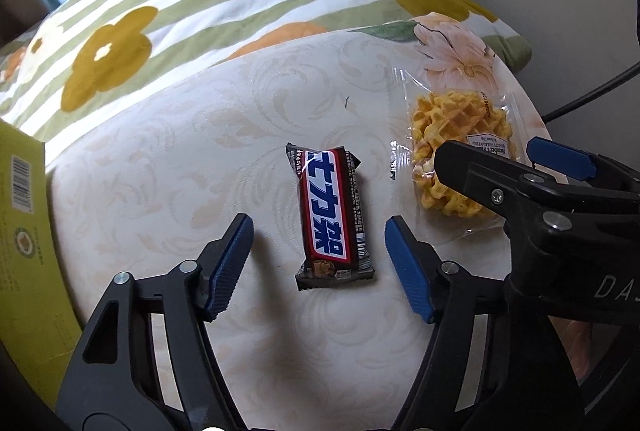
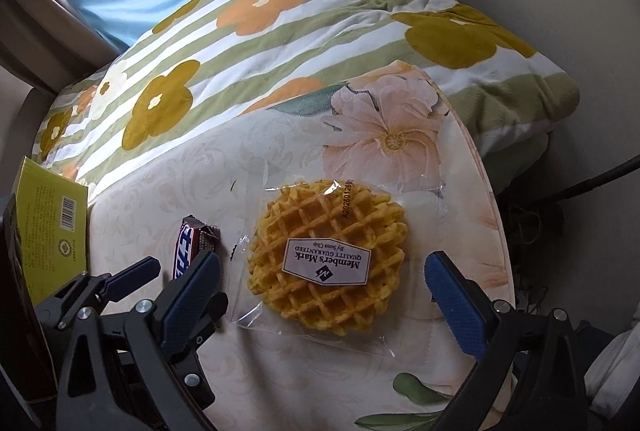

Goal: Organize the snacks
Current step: 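Grasp the chocolate bar with the left tool while the right tool grasps the waffle pack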

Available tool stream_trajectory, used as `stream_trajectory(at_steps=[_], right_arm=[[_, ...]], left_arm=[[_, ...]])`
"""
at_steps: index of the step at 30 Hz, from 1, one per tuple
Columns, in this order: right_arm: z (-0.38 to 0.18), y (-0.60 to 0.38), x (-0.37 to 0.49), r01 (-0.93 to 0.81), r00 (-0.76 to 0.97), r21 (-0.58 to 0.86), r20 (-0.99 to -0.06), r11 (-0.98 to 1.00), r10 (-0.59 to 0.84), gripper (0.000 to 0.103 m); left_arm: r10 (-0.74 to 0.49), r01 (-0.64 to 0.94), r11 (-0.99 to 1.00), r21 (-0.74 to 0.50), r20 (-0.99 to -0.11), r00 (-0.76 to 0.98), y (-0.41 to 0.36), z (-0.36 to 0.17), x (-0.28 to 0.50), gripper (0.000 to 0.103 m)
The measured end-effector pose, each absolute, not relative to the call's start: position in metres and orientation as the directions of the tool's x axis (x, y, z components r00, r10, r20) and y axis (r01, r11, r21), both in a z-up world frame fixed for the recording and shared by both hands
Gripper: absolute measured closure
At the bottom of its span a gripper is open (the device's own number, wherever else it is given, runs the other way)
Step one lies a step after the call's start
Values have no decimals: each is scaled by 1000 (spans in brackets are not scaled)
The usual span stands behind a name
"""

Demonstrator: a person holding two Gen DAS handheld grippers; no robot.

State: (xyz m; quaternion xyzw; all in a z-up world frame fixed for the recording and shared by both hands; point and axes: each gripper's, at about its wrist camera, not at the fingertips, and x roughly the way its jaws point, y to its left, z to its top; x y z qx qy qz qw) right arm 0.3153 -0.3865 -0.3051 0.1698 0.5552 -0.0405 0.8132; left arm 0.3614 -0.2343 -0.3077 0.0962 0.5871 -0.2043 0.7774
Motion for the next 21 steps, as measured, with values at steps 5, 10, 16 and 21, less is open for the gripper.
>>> stream_trajectory(at_steps=[5,10,16,21], right_arm=[[-308,-380,318,284,373,198,-924,938,82,1],[-314,-375,321,305,359,165,-932,938,47,1],[-320,-369,326,313,354,107,-935,944,-12,1],[-324,-366,328,308,360,68,-932,949,-50,0]], left_arm=[[-198,460,885,-69,-951,237,-233,-309,363,55],[-204,463,884,-69,-947,247,-227,-307,366,71],[-243,446,887,-117,-941,237,-219,-306,371,75],[-250,444,887,-125,-939,236,-219,-305,371,75]])
